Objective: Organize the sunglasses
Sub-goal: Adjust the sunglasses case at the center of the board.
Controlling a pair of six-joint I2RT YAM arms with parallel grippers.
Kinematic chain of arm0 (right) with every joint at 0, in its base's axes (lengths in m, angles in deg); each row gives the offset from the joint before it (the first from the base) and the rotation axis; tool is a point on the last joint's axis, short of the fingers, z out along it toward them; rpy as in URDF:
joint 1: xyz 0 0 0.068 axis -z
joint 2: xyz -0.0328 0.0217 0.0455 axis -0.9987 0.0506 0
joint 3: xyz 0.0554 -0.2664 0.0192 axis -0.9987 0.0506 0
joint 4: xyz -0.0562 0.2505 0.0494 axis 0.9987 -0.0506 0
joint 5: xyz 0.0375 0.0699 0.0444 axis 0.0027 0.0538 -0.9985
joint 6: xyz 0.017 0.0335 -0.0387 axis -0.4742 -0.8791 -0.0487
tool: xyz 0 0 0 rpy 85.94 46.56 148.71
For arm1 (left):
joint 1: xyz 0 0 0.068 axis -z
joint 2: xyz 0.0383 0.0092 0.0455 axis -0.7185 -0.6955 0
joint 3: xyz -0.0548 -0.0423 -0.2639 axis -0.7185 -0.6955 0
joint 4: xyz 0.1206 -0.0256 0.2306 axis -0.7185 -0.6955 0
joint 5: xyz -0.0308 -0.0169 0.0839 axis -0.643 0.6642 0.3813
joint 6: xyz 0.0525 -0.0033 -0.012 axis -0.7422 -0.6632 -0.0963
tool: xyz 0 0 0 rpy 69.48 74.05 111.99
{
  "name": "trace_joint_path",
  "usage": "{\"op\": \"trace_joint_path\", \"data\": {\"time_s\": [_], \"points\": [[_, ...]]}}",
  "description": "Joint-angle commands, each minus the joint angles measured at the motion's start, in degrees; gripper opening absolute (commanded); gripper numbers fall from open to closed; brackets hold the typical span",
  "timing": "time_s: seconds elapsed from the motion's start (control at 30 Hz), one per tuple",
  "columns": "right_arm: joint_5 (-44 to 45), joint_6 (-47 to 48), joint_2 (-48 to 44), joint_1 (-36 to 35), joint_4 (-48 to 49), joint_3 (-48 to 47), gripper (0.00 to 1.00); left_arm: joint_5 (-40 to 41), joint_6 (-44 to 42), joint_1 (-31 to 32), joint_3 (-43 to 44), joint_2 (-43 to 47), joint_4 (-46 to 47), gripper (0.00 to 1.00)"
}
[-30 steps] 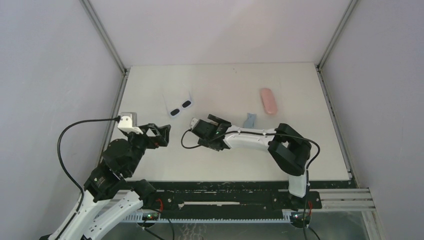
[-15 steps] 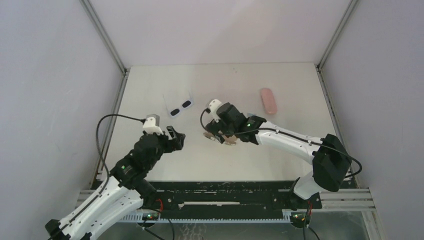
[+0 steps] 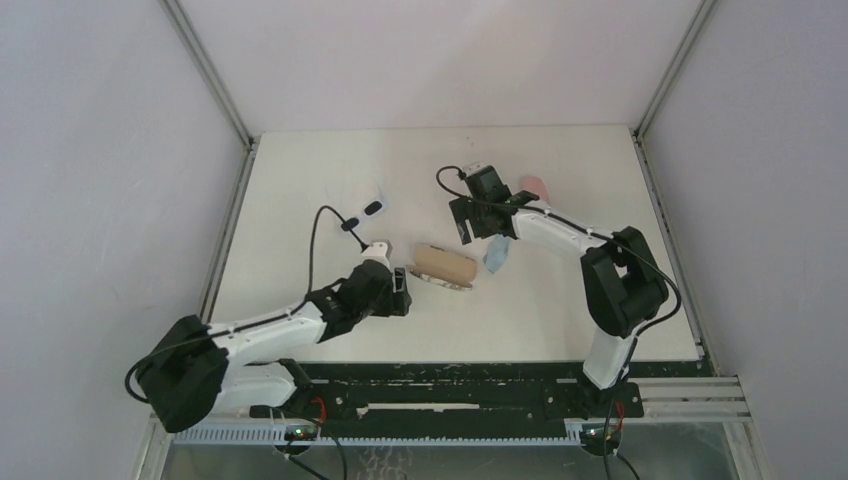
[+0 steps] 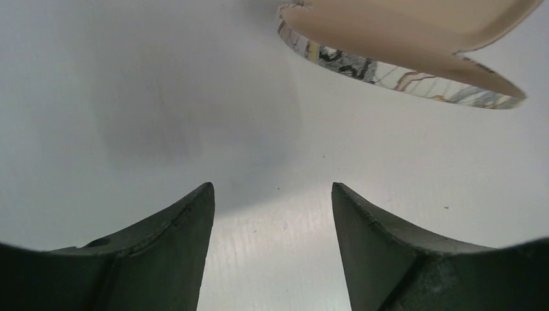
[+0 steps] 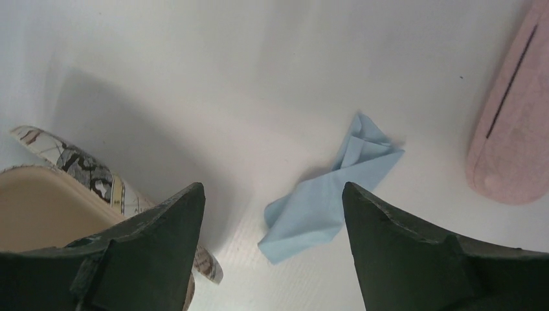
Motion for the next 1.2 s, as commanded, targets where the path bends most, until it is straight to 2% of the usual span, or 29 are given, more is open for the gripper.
{"op": "trace_joint_path", "data": {"time_s": [0.0, 0.23, 0.5, 0.77, 1.17], "points": [[-2.0, -1.5, 3.0, -0.1, -2.1, -4.4, 0.77, 0.3, 1.1, 0.3, 4.9, -6.0, 6.1, 0.71], [-4.4, -1.6, 5.7, -0.6, -4.8, -5.0, 0.75, 1.1, 1.1, 0.2, 10.9, -16.6, 6.2, 0.71], [-4.8, -2.8, 2.6, -2.7, -5.8, -1.7, 0.75, 3.9, 0.8, -0.7, 15.9, -21.5, 4.7, 0.72], [-4.5, -4.5, -2.1, -3.7, -6.1, 3.2, 0.75, 3.4, -0.8, -4.3, 17.9, -22.3, 4.1, 0.72], [-3.0, -5.0, -5.8, -2.8, -4.1, 6.3, 0.75, 2.8, -1.7, -4.7, 16.9, -21.7, 4.2, 0.72]]}}
